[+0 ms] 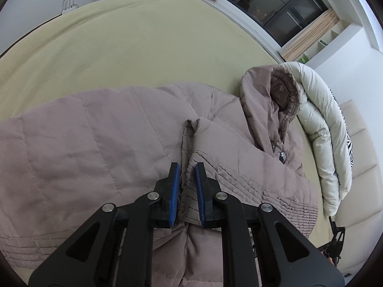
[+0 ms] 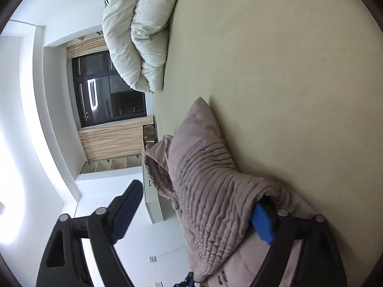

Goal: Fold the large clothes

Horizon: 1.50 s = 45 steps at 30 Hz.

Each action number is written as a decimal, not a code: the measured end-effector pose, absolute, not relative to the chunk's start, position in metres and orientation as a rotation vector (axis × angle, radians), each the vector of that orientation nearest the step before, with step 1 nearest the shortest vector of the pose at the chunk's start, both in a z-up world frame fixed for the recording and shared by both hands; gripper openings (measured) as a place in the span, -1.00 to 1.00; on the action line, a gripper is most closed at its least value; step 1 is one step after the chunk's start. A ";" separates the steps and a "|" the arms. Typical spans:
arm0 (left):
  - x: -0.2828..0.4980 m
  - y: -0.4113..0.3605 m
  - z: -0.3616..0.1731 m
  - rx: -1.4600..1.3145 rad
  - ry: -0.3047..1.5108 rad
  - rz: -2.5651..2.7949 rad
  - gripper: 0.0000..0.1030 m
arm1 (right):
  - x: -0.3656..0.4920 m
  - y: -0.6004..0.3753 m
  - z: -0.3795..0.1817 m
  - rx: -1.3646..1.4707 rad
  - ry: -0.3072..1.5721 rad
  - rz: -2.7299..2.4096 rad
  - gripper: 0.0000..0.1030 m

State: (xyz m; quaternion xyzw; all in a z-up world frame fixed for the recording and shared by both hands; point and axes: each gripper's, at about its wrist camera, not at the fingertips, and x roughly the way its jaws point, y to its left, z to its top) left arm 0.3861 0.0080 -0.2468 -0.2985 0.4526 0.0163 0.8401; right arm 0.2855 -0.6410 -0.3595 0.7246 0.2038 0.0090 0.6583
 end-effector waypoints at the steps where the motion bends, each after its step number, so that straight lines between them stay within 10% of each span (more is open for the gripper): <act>1: 0.386 0.008 -0.248 -0.630 0.959 0.034 -0.76 | 0.284 -0.640 -0.360 1.630 0.478 0.038 0.48; 7: 0.386 0.001 -0.251 -0.595 0.963 0.026 -0.76 | 0.238 -0.646 -0.303 1.500 0.464 -0.025 1.00; 17: 0.398 -0.015 -0.265 -0.543 0.992 0.006 -0.76 | 0.352 -0.607 -0.281 1.150 0.646 0.048 0.99; 20: 0.400 -0.010 -0.269 -0.576 0.994 -0.038 -0.74 | 0.354 -0.613 -0.338 1.156 0.754 -0.009 0.55; 25: 0.374 0.021 -0.258 -0.687 0.968 -0.069 -0.73 | 0.328 -0.612 -0.314 1.142 0.715 -0.034 0.64; 27: 0.337 0.039 -0.242 -0.689 0.912 -0.066 -0.73 | 0.305 -0.606 -0.294 1.138 0.651 -0.050 1.00; 33: 0.169 0.103 -0.248 -0.905 0.821 0.082 -0.72 | 0.275 -0.543 -0.271 1.087 0.696 0.086 1.00; 35: 0.112 0.118 -0.265 -1.013 0.802 0.153 -0.56 | 0.268 -0.511 -0.275 1.072 0.742 0.124 1.00; 37: 0.066 0.127 -0.282 -1.117 0.779 0.220 0.46 | 0.261 -0.483 -0.283 1.070 0.793 0.162 1.00; 38: 0.046 0.131 -0.288 -1.162 0.743 0.256 0.61 | 0.258 -0.467 -0.287 1.064 0.824 0.179 1.00; 45: -0.004 0.149 -0.306 -1.283 0.618 0.402 0.69 | 0.234 -0.394 -0.300 1.034 0.942 0.252 1.00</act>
